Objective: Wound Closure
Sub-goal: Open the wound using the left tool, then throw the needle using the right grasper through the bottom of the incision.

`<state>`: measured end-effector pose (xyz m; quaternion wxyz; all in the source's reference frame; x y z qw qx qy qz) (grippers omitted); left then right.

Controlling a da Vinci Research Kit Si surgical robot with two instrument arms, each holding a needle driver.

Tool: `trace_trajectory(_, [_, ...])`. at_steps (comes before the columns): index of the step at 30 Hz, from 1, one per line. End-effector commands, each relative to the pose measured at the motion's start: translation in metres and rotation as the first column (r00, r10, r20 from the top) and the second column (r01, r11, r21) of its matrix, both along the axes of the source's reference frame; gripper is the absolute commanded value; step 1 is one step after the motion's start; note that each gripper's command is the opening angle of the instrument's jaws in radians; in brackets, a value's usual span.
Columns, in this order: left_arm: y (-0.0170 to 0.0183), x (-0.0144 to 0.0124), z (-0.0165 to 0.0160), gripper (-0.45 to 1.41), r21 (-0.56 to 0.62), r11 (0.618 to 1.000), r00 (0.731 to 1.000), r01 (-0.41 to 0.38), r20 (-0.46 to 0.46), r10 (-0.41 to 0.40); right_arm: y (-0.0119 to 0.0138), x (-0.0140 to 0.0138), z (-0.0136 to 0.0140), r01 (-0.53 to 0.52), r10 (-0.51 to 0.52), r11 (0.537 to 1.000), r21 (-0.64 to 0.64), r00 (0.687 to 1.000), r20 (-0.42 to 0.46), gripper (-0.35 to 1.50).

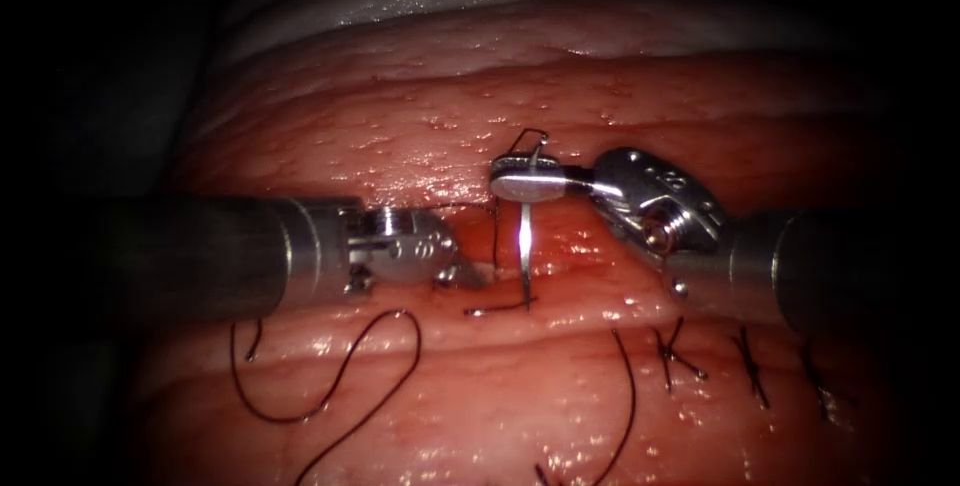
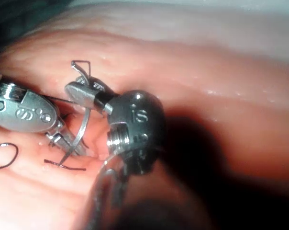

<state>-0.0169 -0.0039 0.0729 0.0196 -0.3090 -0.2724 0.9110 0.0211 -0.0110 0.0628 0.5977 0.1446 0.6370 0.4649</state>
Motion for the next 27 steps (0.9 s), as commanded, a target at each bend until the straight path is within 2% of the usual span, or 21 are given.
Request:
trace_trajectory(1, [0.0000,-0.0005,0.0001,-0.45,0.000,1.000,1.000,-0.002,0.004,0.002,-0.0001,0.0007,0.0012,-0.013,0.015,0.999,-0.046,0.999,0.029,-0.35])
trace_trajectory(4, [-0.0003,-0.0007,-0.0002,-0.45,-0.001,1.000,1.000,-0.002,0.004,0.002,-0.0004,0.0008,0.0017,-0.010,0.016,0.994,-0.105,0.998,0.063,-0.35])
trace_trajectory(10, [-0.0004,-0.0007,-0.0001,-0.15,0.007,1.000,1.000,0.010,-0.003,-0.010,-0.0015,0.0012,0.0023,-0.013,0.031,0.981,-0.196,0.996,0.088,-0.35])
trace_trajectory(14, [-0.0004,-0.0008,-0.0002,-0.11,0.007,1.000,1.000,0.010,-0.003,-0.010,-0.0024,0.0018,0.0027,0.001,0.037,0.959,-0.282,0.991,0.129,-0.35])
trace_trajectory(18, [-0.0008,-0.0009,-0.0005,0.05,0.006,1.000,1.000,0.009,-0.003,-0.009,-0.0026,0.0023,0.0031,0.003,0.046,0.948,-0.318,0.988,0.146,-0.35])
trace_trajectory(27, [-0.0013,-0.0007,-0.0012,0.14,0.009,1.000,1.000,0.010,-0.005,-0.010,-0.0032,0.0025,0.0032,0.032,0.046,0.922,-0.387,0.981,0.190,-0.35])
